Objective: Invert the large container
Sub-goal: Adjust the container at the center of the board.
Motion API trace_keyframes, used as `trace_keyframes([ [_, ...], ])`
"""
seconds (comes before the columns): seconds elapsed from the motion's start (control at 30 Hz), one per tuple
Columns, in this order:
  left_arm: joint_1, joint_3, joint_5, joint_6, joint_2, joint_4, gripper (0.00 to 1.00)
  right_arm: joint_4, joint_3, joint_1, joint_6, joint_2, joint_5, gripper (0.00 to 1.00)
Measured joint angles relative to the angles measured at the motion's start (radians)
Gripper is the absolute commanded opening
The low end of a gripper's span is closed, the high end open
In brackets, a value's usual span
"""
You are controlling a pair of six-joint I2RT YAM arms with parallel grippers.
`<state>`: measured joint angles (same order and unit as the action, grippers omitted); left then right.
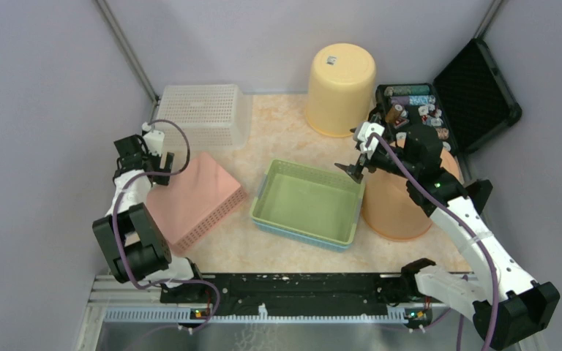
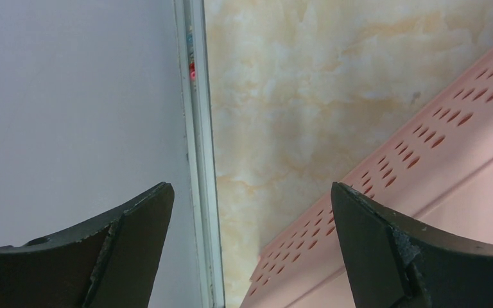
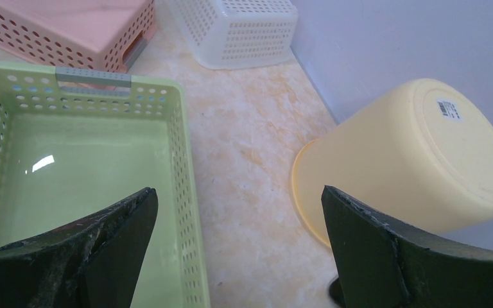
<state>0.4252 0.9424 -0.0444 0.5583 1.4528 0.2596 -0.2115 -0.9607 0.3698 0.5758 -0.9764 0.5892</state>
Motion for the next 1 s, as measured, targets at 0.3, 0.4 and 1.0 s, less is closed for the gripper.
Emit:
trace_keyframes([
  [0.3,0.013,-0.034,0.02,0.057,-0.183,0.039,0.99,0.002,0.0,0.0,0.0,-0.002,0.003,0.99],
  [0.4,0.014,-0.007,-0.04,0.06,-0.223,0.081,0.99,0.003,0.0,0.0,0.0,-0.002,0.003,0.99],
  [1.0,-0.45,0.023,-0.637,0.384,-0.377,0.478,0.99,0.002,0.0,0.0,0.0,-0.002,0.002,0.99],
])
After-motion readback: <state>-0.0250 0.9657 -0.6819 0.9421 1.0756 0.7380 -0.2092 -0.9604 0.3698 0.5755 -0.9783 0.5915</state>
